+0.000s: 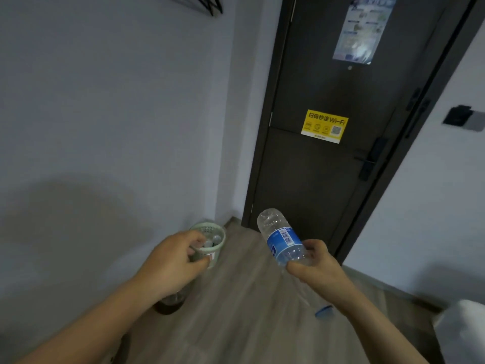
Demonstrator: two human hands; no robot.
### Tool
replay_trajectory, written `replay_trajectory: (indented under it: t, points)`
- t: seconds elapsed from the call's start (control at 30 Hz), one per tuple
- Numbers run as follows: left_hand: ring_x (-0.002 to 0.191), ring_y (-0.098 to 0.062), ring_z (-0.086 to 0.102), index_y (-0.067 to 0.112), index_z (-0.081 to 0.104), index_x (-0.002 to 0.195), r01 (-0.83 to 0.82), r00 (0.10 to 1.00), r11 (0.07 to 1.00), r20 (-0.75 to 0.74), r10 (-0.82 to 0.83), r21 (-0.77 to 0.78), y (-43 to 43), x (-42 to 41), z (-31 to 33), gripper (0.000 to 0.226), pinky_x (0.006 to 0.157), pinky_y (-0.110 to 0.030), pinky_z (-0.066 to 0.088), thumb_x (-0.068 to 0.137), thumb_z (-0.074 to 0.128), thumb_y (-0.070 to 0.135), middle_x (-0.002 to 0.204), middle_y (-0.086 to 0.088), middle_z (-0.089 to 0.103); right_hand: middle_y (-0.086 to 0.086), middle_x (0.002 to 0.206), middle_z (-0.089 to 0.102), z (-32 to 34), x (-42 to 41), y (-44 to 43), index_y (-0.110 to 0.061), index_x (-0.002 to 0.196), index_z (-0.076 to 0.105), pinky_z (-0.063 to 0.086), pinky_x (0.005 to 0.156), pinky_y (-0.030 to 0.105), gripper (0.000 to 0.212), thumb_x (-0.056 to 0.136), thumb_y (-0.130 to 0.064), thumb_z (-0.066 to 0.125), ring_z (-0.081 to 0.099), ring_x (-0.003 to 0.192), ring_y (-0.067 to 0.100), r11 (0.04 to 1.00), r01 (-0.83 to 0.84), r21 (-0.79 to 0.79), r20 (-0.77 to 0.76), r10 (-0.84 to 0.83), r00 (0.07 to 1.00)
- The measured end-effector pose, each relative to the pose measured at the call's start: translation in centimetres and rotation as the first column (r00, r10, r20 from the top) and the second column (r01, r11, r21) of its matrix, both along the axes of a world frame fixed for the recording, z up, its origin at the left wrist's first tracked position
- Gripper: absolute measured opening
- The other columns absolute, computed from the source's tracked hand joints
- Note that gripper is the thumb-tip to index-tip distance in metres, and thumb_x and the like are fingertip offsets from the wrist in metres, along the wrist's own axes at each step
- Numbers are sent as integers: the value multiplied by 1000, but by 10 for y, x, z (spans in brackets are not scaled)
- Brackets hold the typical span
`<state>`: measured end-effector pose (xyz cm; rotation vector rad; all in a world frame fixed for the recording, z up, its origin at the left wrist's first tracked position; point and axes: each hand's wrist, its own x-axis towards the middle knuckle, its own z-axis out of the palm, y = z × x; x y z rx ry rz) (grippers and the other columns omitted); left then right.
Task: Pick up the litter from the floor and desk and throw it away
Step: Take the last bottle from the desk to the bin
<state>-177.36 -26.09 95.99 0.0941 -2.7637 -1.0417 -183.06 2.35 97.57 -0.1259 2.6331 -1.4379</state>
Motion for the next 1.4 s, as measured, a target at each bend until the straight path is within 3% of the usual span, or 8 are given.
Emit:
replay_trajectory:
  t: [0.3, 0.47, 0.73, 0.93, 1.1, 1.17, 1.27, 1.4]
  points:
    - [92, -12, 60, 23, 63, 106, -125, 989, 990, 69, 130, -62, -18, -179, -10, 27, 82, -35, 52, 81, 69, 32, 103, 5, 65, -8, 104, 60, -16, -215, -29, -29, 118, 46, 56, 85, 40, 50, 78, -40, 73, 65, 92, 14, 992, -130, 5, 78, 129, 989]
    - [92, -10, 59, 28, 59, 108, -164, 978, 984, 117, 172, -68, -47, -257, -24, 27, 82, -32, 52, 83, 68, 33, 103, 8, 62, -14, 88, 58, -38, -309, -66, -38, 89, 48, 55, 73, 28, 31, 75, -35, 76, 64, 78, 7, 987, -158, 34, 105, 154, 983]
    - [88, -10, 59, 27, 61, 105, -187, 970, 982, 162, 182, 13, -123, -394, -57, 28, 82, -34, 53, 81, 72, 33, 100, 5, 62, -3, 110, 50, -88, -462, -138, -20, 139, 31, 52, 70, 27, 84, 71, -37, 78, 58, 87, 10, 980, -162, 112, 275, 126, 953]
    - [87, -8, 58, 26, 61, 101, -184, 964, 982, 204, 171, 46, -178, -475, -80, 23, 81, -29, 52, 81, 73, 31, 93, 13, 58, -2, 106, 53, -123, -553, -199, -17, 135, 39, 46, 52, 21, 73, 77, -43, 75, 61, 82, 13, 975, -116, 190, 309, 53, 950]
    - [77, -3, 54, 1, 67, 97, -214, 939, 976, 281, 196, 35, -205, -520, -118, 26, 77, -20, 46, 84, 71, 23, 86, 18, 57, -3, 103, 58, -171, -612, -238, -19, 125, 49, 56, 77, 36, 58, 79, -47, 70, 63, 89, 16, 934, -175, 312, 300, 78, 951]
    - [74, -2, 54, -2, 66, 97, -239, 924, 971, 314, 219, 27, -213, -535, -136, 27, 74, -17, 42, 85, 70, 22, 83, 19, 55, -3, 96, 61, -196, -636, -252, -18, 116, 56, 54, 67, 28, 50, 80, -51, 67, 63, 81, 11, 895, -230, 383, 302, 115, 947]
    - [90, -11, 60, 8, 65, 105, -307, 871, 952, 400, 286, -11, -222, -554, -167, 26, 80, -24, 46, 88, 66, 29, 97, 1, 66, -3, 90, 61, -244, -674, -275, -16, 113, 58, 42, 55, 20, 49, 80, -50, 67, 60, 75, 7, 876, -276, 395, 342, 139, 930]
    - [102, -14, 60, 15, 62, 114, -425, 788, 905, 489, 375, -9, -230, -580, -225, 39, 90, -25, 46, 86, 62, 42, 111, 1, 64, -2, 92, 56, -320, -723, -301, -11, 121, 55, 42, 55, 23, 51, 80, -40, 67, 56, 75, 7, 870, -316, 378, 435, 135, 890]
